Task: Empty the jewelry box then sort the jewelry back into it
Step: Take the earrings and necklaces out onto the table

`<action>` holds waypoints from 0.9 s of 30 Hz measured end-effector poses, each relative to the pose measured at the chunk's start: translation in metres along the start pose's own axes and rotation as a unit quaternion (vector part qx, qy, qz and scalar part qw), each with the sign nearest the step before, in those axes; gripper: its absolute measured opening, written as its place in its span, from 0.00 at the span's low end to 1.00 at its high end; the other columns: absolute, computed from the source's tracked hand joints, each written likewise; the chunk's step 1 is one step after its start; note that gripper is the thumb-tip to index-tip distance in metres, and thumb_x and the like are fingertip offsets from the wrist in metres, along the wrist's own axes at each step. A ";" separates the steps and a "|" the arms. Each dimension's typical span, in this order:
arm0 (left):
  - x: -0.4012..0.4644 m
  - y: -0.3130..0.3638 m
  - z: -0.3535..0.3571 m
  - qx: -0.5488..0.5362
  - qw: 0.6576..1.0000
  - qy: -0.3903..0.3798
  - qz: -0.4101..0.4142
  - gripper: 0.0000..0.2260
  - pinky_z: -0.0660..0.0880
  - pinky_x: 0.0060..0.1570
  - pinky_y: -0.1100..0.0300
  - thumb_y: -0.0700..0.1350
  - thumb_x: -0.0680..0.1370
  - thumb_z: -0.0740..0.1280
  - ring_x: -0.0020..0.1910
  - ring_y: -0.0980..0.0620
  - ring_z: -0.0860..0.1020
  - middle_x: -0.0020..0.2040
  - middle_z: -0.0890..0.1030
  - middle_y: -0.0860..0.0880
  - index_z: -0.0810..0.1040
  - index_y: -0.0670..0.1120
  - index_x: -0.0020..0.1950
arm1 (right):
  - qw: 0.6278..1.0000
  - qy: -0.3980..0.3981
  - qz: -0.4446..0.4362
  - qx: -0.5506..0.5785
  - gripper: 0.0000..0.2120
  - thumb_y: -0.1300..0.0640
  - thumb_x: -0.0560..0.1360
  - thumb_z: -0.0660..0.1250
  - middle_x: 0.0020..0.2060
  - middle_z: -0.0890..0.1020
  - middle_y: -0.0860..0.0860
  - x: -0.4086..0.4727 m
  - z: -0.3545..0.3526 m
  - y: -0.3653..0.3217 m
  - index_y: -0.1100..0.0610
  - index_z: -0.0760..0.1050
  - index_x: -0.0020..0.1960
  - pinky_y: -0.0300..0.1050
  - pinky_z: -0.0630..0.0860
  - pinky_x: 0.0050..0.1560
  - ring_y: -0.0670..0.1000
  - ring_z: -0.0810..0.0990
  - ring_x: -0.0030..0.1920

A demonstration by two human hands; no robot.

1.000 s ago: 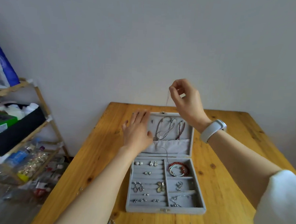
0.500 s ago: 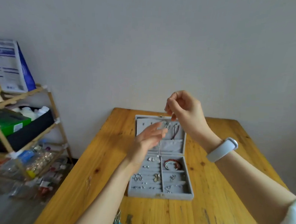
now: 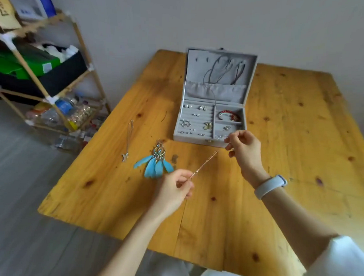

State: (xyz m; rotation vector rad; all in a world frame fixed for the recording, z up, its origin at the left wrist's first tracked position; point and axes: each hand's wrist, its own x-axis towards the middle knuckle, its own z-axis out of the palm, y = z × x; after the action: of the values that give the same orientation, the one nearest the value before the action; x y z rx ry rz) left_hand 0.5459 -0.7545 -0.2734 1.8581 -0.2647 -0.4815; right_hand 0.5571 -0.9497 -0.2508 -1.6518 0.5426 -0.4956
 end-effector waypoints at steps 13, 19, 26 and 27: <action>-0.022 -0.021 -0.005 0.314 0.918 0.100 0.222 0.09 0.75 0.35 0.63 0.33 0.68 0.72 0.38 0.51 0.79 0.37 0.83 0.49 0.82 0.44 0.45 | 0.881 -0.063 -0.209 -0.420 0.08 0.57 0.75 0.61 0.46 0.82 0.54 0.002 0.036 0.029 0.57 0.78 0.49 0.48 0.72 0.42 0.59 0.79 0.45; -0.015 -0.024 -0.003 0.302 0.926 0.060 0.220 0.10 0.78 0.42 0.58 0.34 0.74 0.67 0.44 0.50 0.79 0.48 0.80 0.48 0.80 0.42 0.53 | 0.865 -0.029 -0.253 -0.433 0.08 0.58 0.75 0.61 0.44 0.82 0.55 0.011 0.041 0.036 0.58 0.79 0.47 0.46 0.70 0.36 0.61 0.79 0.41; -0.012 -0.025 -0.009 0.308 0.931 0.038 0.192 0.14 0.75 0.47 0.59 0.39 0.75 0.67 0.46 0.53 0.74 0.53 0.73 0.49 0.76 0.44 0.61 | 0.866 -0.005 -0.234 -0.441 0.09 0.55 0.76 0.62 0.45 0.81 0.55 0.022 0.041 0.038 0.57 0.79 0.49 0.47 0.71 0.37 0.61 0.79 0.43; -0.012 -0.026 -0.009 0.308 0.931 0.034 0.193 0.15 0.74 0.48 0.60 0.39 0.75 0.67 0.46 0.53 0.74 0.53 0.73 0.50 0.76 0.44 0.61 | 0.868 -0.010 -0.234 -0.439 0.09 0.55 0.76 0.61 0.46 0.81 0.55 0.022 0.041 0.038 0.57 0.79 0.49 0.48 0.72 0.38 0.61 0.79 0.43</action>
State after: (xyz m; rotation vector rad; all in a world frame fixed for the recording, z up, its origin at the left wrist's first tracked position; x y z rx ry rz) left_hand 0.5379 -0.7329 -0.2929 2.3447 -0.7886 -0.0525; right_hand 0.5960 -0.9355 -0.2938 -2.6979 0.3546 -0.6277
